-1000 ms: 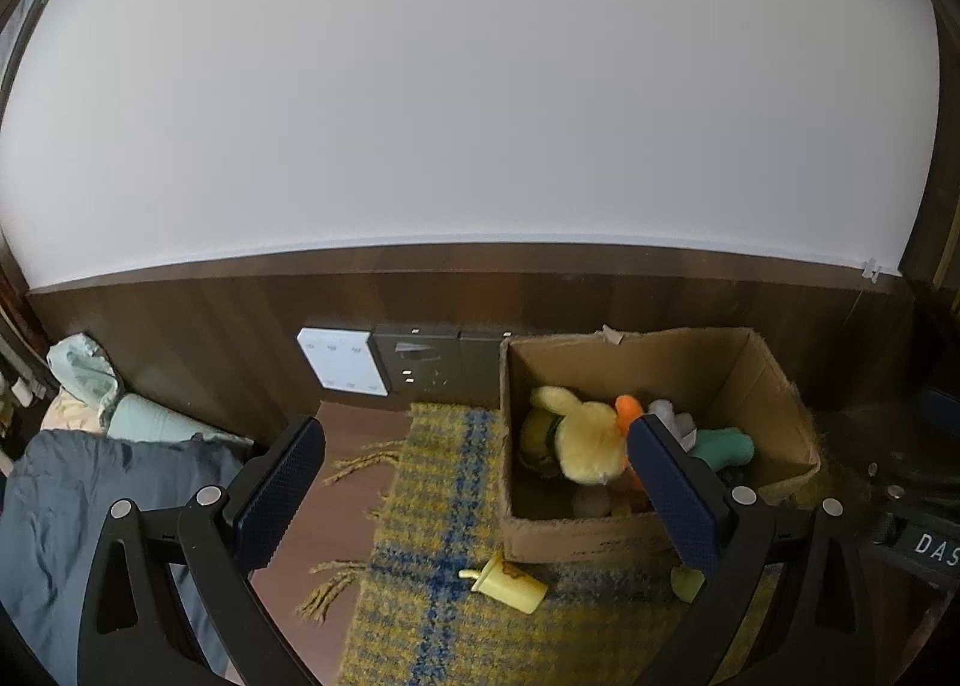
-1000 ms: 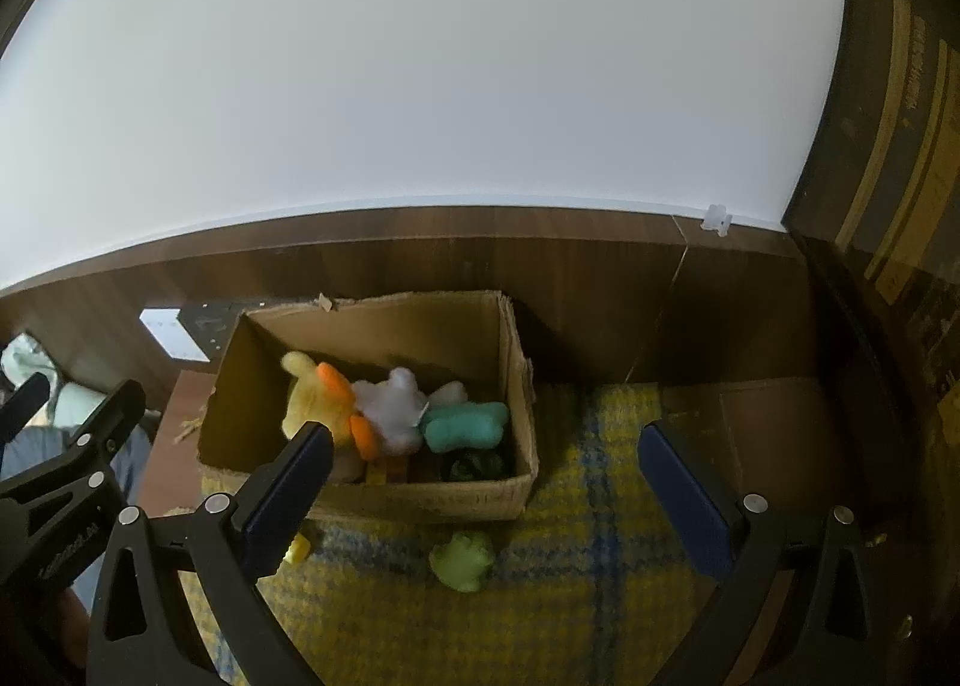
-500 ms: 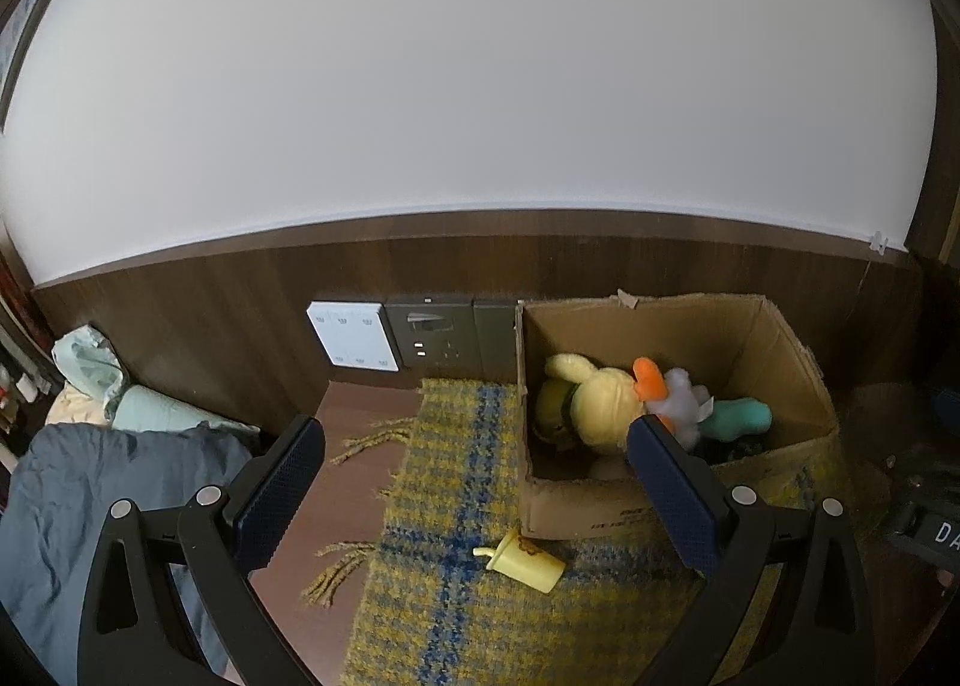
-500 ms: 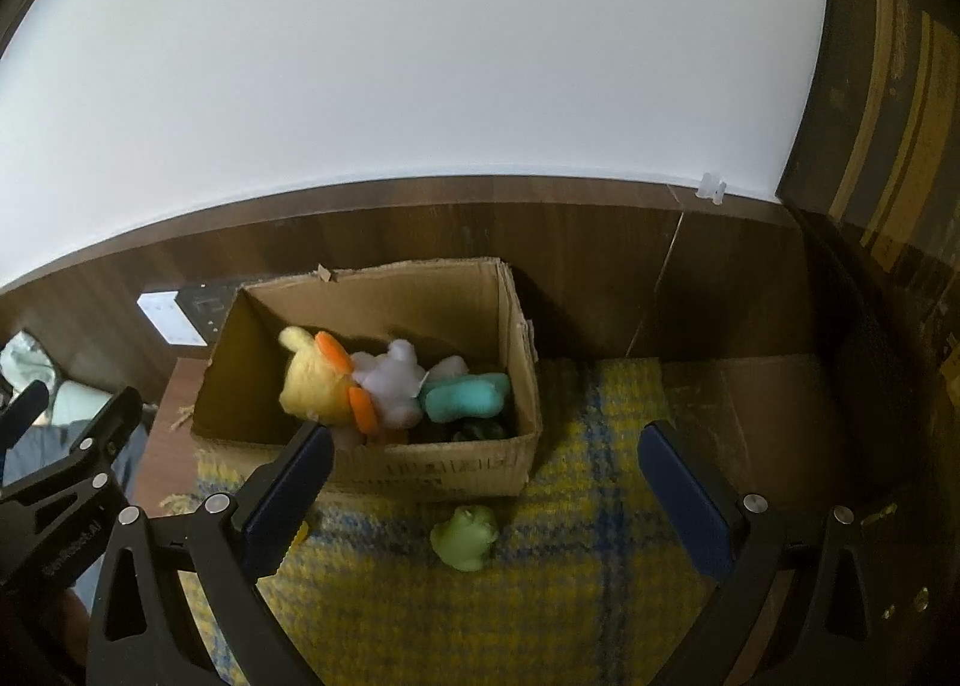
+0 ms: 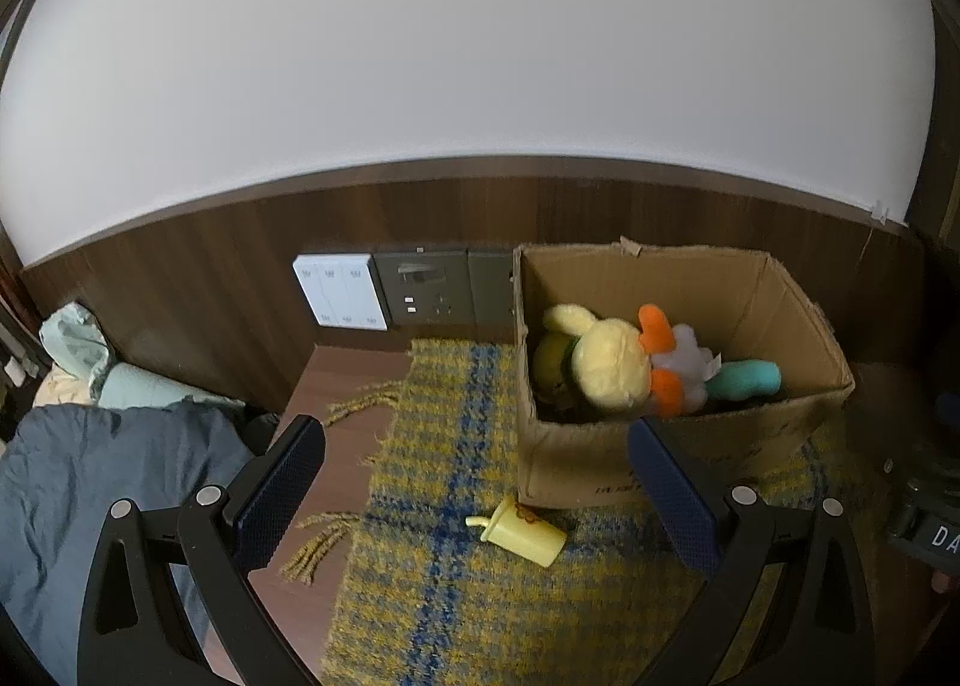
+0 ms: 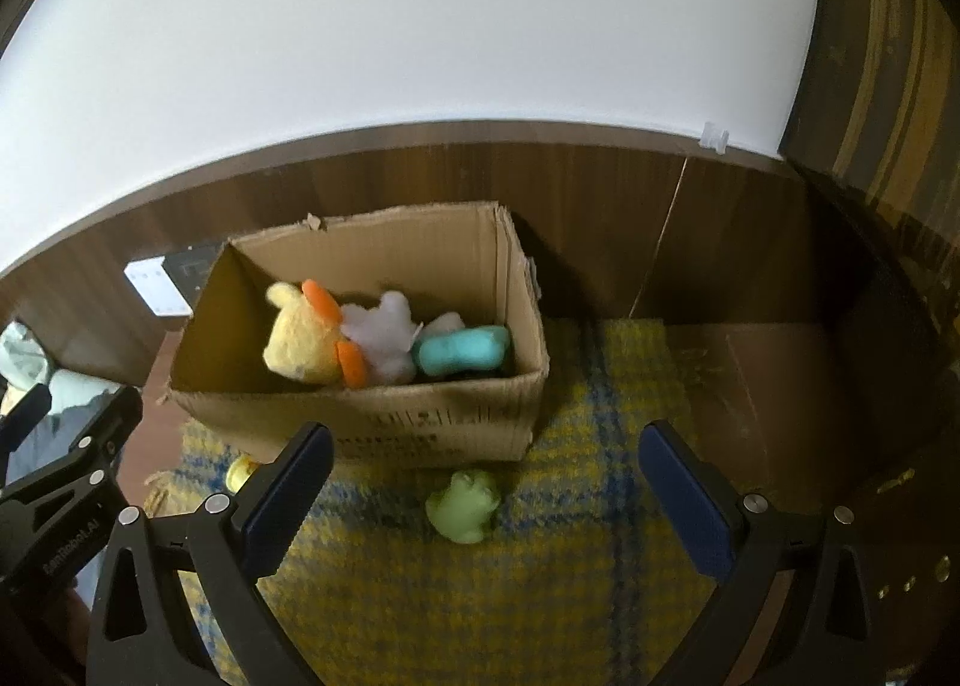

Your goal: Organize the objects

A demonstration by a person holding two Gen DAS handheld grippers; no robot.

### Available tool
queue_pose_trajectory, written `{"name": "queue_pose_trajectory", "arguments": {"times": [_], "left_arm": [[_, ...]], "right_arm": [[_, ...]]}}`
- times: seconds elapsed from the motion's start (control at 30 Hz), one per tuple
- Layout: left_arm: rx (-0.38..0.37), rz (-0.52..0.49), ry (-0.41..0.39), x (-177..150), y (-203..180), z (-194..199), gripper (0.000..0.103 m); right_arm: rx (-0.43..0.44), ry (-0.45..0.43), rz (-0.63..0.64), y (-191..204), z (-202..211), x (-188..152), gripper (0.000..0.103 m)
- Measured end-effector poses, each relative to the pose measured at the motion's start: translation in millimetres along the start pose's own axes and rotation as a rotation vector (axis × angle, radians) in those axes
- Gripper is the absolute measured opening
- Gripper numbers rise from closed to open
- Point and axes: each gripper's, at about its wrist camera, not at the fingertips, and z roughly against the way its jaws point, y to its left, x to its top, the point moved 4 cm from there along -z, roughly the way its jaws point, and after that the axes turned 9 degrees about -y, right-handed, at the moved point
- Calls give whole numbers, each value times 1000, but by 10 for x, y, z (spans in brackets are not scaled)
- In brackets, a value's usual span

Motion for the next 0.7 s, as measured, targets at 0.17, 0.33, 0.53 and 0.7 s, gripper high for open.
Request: {"name": "queue_pose_trajectory", "arguments": {"times": [0.17, 0.33, 0.53, 0.7], "left_arm": [[-2, 2, 16, -150, 12, -61, 103], [-7, 11, 32, -296, 31, -137, 103], [-15, 11, 33, -409, 25, -221, 103], [-20, 6, 49, -531, 17, -319, 103]], "right_arm": [[-6, 17, -2, -2, -74, -141, 102], [-7, 43, -3, -1, -173, -294, 102], [-9, 64, -3, 15, -312, -455, 102], [-13, 84, 2, 27, -429, -564, 102]]}}
